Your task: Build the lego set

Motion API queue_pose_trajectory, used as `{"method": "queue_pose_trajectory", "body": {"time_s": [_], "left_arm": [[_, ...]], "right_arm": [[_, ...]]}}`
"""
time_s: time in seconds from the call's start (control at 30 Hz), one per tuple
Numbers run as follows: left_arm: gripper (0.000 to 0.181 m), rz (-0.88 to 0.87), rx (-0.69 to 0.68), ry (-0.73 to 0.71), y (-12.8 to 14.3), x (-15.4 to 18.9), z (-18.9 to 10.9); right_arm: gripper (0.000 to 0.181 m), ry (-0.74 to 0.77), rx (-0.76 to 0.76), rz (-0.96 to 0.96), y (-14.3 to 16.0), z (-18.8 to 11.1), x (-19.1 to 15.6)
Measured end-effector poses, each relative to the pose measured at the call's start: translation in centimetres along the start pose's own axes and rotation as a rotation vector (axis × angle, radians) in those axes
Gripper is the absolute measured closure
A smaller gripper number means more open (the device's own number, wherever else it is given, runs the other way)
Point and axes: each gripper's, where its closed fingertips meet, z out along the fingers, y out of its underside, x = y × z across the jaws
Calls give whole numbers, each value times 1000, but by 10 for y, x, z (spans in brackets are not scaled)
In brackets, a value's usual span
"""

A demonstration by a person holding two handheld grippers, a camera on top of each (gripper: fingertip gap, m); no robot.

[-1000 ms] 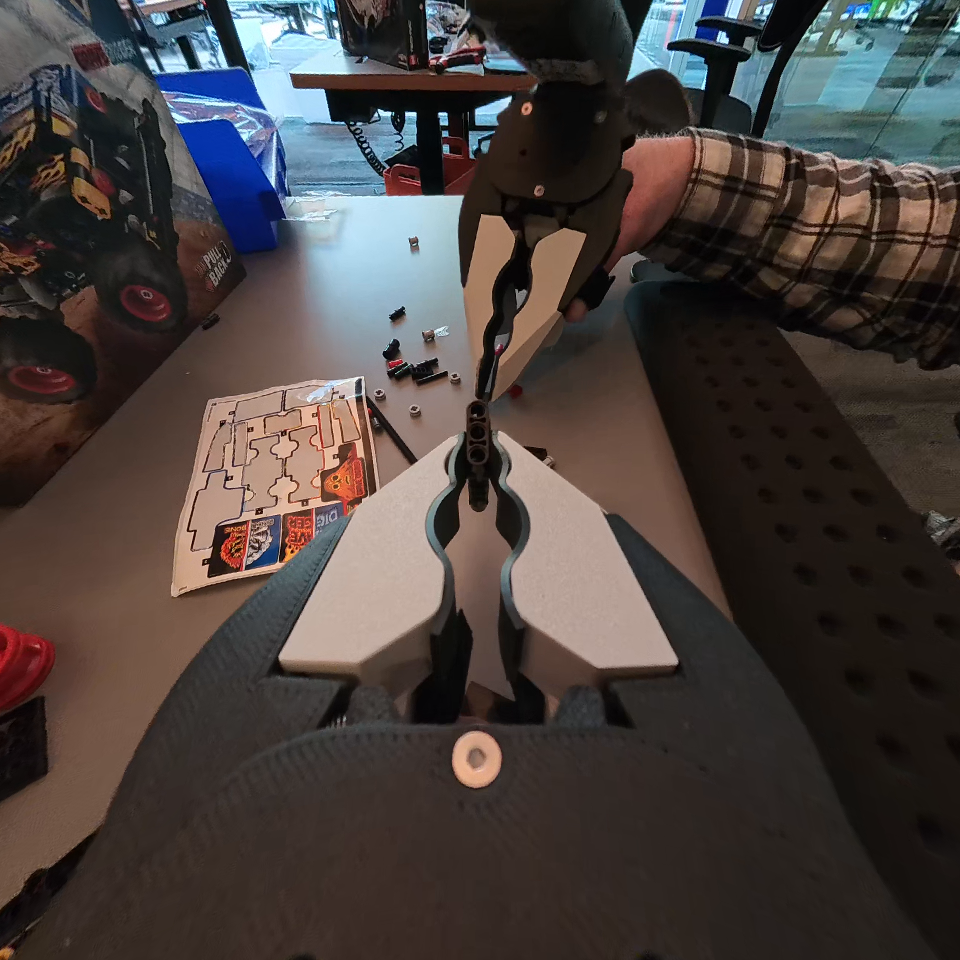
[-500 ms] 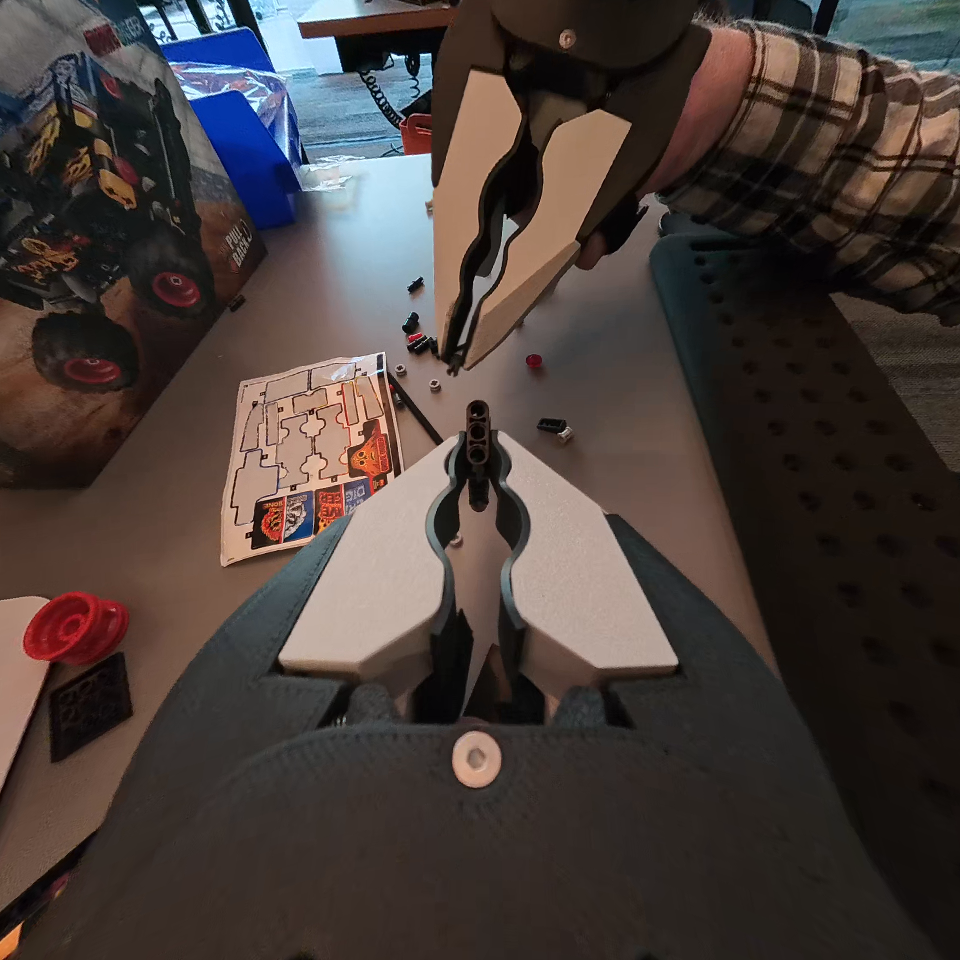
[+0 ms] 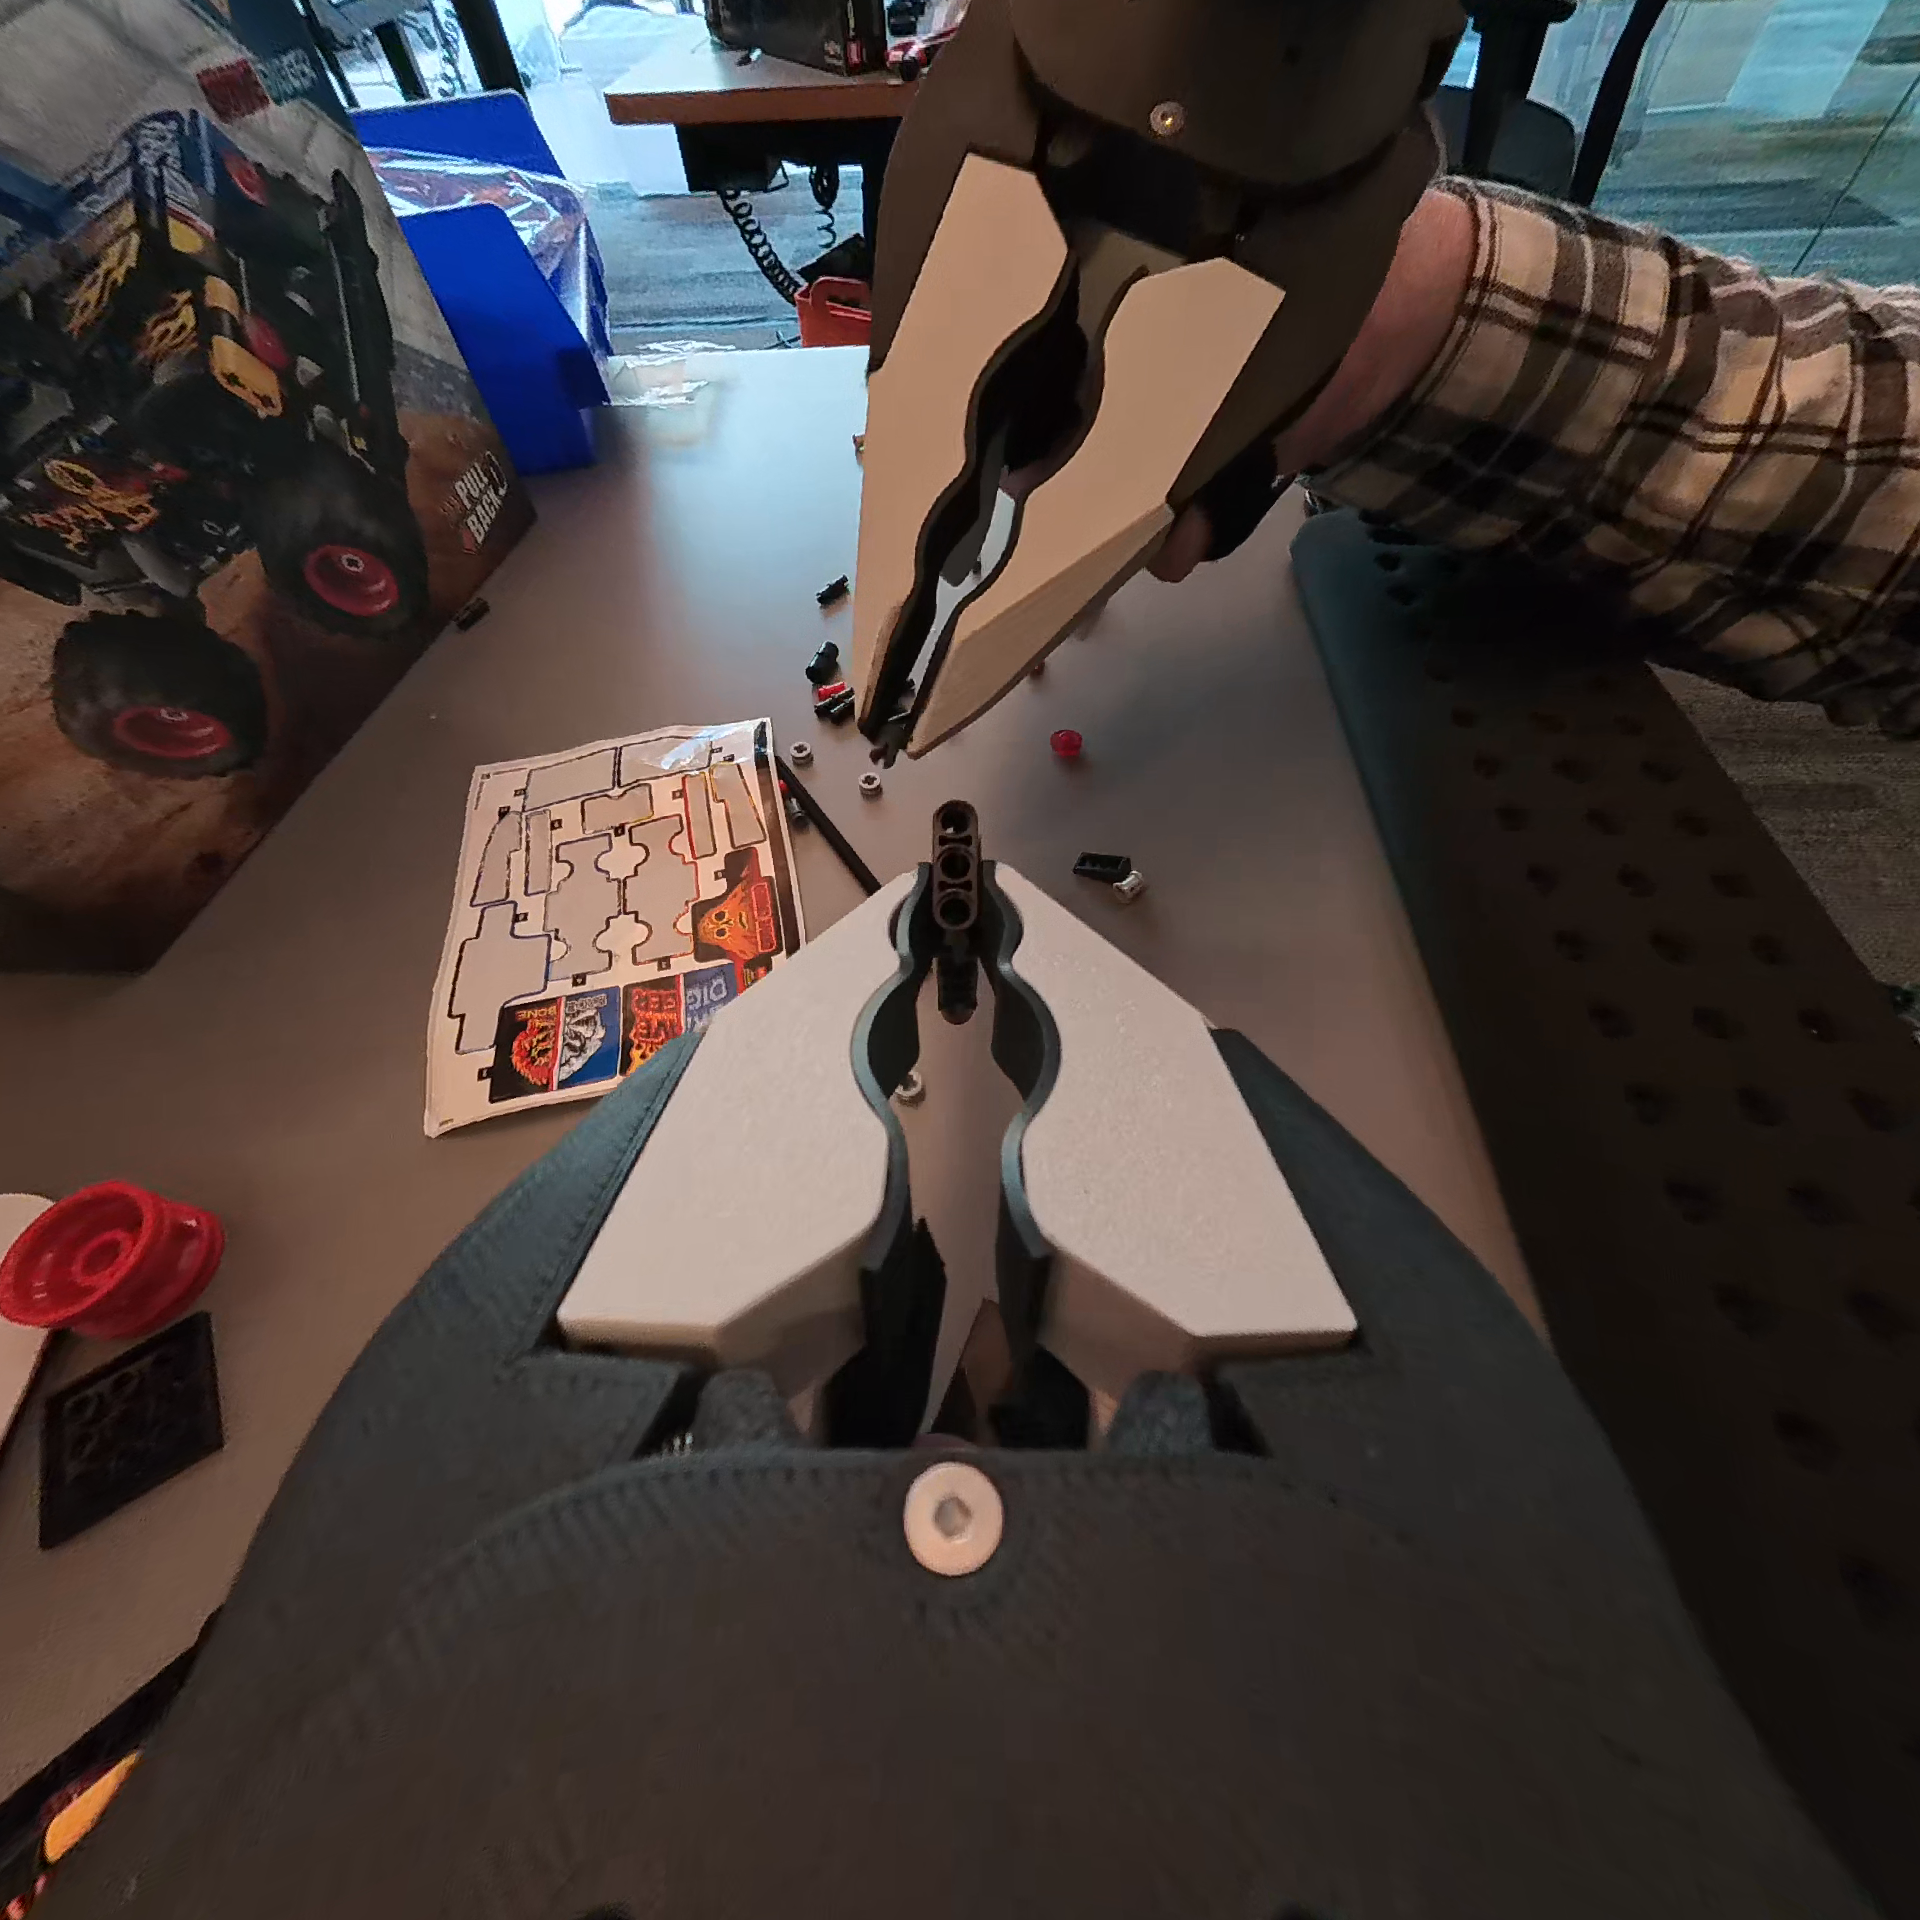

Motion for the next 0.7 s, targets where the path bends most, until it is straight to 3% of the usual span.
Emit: {"method": "queue_pose_trajectory", "body": {"time_s": [0.43, 0.7], "left_arm": [[175, 53, -42, -30, 7, -2, 3], [175, 86, -152, -14, 20, 4, 7]], "right_arm": [[179, 10, -12, -123, -14, 2, -15], [179, -37, -10, -99, -9, 10, -25]]}}
